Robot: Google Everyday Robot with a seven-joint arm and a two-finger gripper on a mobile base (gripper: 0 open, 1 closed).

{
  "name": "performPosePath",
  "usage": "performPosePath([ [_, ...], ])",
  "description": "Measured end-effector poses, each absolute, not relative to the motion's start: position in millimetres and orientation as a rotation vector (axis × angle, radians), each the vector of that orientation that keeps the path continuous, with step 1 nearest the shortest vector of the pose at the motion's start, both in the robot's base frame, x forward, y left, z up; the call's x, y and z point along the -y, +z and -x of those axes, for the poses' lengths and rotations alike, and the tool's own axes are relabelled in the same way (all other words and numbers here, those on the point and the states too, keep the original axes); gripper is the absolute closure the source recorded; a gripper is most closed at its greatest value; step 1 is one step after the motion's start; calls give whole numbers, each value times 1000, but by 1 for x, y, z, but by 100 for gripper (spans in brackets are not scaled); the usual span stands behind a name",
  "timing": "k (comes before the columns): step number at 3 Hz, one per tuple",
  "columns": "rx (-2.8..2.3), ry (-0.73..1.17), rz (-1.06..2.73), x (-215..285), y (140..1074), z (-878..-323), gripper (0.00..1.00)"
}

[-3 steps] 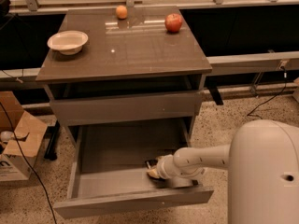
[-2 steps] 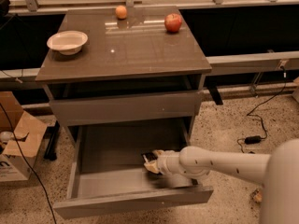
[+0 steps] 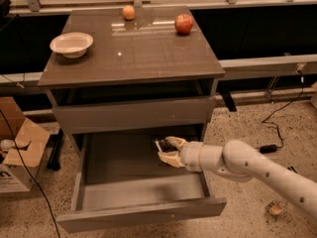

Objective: Pick rxbar chocolate from middle drawer and place on counter

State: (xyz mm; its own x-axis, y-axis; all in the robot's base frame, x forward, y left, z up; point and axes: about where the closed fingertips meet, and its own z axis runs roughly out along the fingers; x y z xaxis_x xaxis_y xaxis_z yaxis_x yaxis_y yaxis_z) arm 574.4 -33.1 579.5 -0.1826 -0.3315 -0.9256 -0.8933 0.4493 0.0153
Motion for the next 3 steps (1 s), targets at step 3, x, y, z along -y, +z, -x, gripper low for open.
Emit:
performPosePath([
  [3, -1431, 552, 1323, 67, 828, -579, 100],
])
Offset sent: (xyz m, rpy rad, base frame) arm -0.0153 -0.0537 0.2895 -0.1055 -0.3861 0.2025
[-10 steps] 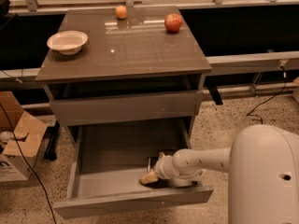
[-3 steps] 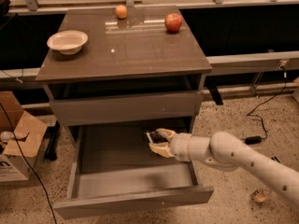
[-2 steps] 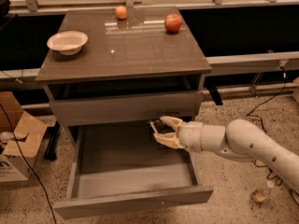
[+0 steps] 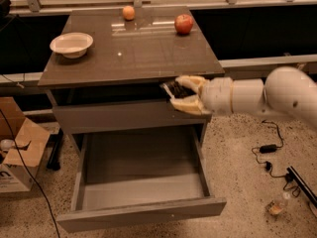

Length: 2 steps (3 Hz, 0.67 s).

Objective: Pick rxbar chocolate from middle drawer and place on counter

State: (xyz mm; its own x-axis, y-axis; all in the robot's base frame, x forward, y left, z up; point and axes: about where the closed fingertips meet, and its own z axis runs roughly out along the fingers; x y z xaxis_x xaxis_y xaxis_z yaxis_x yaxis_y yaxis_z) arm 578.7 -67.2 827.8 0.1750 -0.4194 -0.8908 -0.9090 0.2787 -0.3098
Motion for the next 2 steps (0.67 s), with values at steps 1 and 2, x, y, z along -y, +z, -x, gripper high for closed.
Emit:
performPosePath([
  [1, -1400, 494, 1404, 51, 881, -622, 100],
  [2, -1328, 491, 1406, 24, 915, -644, 100],
])
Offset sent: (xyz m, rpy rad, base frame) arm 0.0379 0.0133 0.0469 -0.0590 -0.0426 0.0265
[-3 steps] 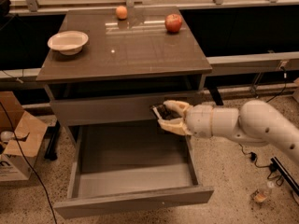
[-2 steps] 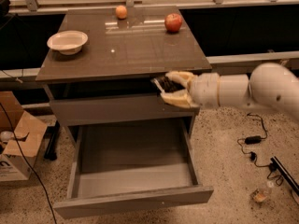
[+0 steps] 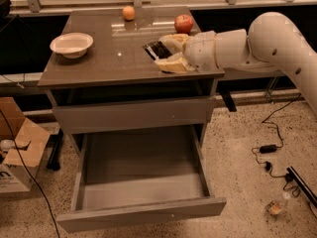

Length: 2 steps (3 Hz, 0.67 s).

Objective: Pick rxbar chocolate from middle drawer and place on counter

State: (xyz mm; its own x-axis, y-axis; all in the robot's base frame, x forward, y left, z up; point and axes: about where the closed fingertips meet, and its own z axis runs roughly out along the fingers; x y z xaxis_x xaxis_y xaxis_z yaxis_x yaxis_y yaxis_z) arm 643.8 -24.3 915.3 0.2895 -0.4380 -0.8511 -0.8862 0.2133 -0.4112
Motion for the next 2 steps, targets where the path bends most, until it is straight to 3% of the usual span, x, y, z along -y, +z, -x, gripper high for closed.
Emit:
performPosePath([
  [2, -1300, 456, 1424, -3, 918, -671, 100],
])
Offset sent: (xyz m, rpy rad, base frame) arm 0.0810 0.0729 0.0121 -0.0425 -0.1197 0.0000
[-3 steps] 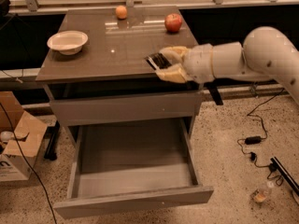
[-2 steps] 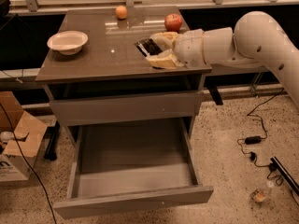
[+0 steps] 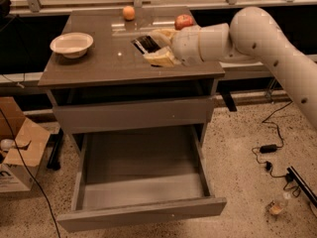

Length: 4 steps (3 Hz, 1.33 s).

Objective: Pick rxbar chocolate from middle drawer and place on counter

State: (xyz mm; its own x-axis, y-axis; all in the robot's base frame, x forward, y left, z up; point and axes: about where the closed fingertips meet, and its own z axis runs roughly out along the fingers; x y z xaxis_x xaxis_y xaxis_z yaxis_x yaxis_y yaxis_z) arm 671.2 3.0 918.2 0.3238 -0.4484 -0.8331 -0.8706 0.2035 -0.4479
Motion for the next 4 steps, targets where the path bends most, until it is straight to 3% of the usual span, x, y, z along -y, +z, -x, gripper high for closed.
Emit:
performPosePath([
  [2, -1246, 480, 1467, -89, 895, -761, 98],
  [4, -1278, 521, 1487, -118, 870, -781, 52],
])
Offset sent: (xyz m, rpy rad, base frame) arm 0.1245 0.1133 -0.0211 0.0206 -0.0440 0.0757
